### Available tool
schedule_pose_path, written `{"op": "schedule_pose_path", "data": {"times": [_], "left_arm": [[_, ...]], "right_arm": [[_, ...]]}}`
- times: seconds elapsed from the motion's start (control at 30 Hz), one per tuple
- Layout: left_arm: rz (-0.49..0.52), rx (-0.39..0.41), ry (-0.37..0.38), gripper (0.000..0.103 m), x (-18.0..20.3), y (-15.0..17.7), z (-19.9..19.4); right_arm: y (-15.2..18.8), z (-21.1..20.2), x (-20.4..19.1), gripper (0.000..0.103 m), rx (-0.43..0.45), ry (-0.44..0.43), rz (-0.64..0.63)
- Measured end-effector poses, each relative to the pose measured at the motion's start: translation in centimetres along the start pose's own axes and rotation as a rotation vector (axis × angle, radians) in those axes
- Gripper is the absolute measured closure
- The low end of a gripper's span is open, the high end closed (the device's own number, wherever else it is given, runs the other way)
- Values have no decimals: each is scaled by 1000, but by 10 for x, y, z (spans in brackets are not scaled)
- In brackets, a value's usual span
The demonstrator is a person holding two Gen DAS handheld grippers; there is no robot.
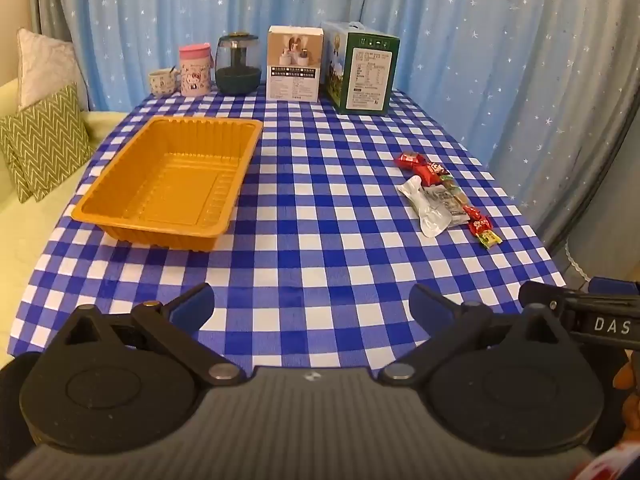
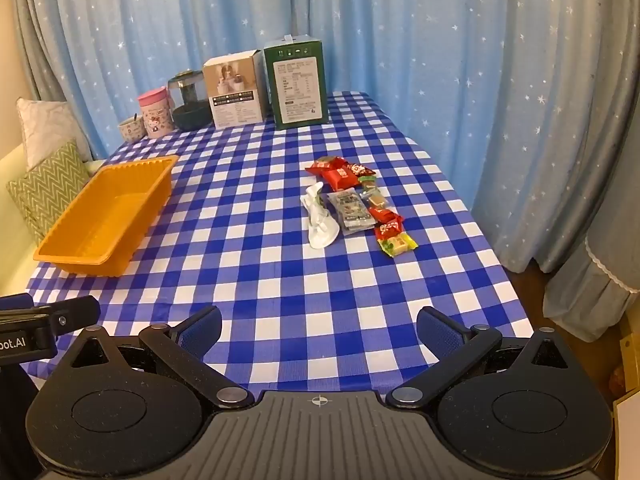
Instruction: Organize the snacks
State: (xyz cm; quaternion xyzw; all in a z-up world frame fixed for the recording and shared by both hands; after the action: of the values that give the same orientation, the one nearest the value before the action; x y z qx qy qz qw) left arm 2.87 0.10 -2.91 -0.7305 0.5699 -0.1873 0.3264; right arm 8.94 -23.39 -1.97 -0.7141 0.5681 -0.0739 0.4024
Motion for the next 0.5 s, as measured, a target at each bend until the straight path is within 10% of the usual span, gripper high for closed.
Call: {"op": "schedule_pose_path", "data": {"times": [0.5], "left_arm": [[-8, 28, 17, 0, 3, -1, -3]], "right_arm": [[4, 1, 1, 0, 2, 0, 1]]}}
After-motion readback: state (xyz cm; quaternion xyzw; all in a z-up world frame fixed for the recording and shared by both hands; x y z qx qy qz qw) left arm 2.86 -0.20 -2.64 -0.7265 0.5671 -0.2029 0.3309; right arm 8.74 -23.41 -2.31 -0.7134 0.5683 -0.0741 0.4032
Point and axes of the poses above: each gripper's, at about its wrist camera, not at the fingertips, and z roughly the way its jaws point, x to its right, y to its underside, the point moved 4 cm from there along z, roughly the way its jaws point, and after that the axes turned 15 degrees about -y, right-handed, at the moved point
